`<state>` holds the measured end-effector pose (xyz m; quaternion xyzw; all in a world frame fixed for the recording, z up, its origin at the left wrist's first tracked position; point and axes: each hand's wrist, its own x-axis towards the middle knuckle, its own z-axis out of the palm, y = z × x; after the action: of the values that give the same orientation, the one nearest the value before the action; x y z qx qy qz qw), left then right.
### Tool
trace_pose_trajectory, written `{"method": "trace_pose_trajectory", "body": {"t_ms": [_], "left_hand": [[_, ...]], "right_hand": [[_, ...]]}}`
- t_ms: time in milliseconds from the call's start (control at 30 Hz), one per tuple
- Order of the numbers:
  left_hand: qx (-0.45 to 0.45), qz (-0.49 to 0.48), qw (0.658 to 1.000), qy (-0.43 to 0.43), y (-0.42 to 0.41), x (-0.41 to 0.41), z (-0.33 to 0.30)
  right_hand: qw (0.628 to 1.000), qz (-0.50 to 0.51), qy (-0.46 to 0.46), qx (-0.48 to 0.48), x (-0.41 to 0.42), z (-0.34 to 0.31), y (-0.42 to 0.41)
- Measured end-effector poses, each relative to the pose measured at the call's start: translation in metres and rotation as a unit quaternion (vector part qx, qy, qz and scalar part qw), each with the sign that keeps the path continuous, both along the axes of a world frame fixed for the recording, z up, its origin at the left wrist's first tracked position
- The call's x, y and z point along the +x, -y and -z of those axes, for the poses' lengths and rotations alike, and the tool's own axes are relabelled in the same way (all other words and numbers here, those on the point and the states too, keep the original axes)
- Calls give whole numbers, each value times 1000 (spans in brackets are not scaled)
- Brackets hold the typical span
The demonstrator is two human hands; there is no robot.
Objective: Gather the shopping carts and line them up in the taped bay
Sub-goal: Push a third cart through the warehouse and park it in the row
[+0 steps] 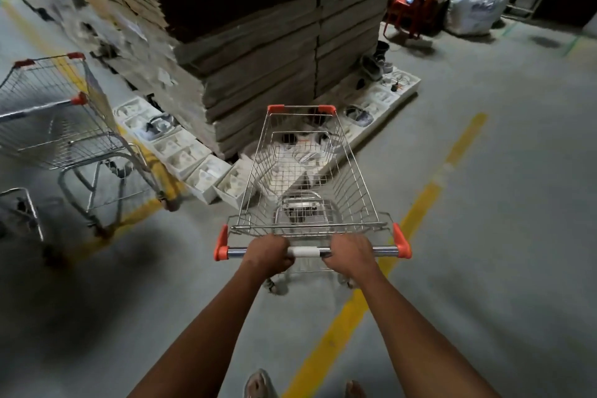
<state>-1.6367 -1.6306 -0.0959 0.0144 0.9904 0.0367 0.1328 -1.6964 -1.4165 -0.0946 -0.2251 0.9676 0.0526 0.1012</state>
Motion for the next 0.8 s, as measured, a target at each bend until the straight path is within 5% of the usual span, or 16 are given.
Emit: {"method": "trace_pose_trajectory", "body": {"t_ms": [367, 800], "left_hand": [[33, 93, 995, 32, 35, 18, 6], [-21, 165, 985, -38, 114, 125, 13]], "right_hand": [[995, 84, -46, -1, 61, 13, 30], [989, 127, -74, -20, 192, 11, 105]]}}
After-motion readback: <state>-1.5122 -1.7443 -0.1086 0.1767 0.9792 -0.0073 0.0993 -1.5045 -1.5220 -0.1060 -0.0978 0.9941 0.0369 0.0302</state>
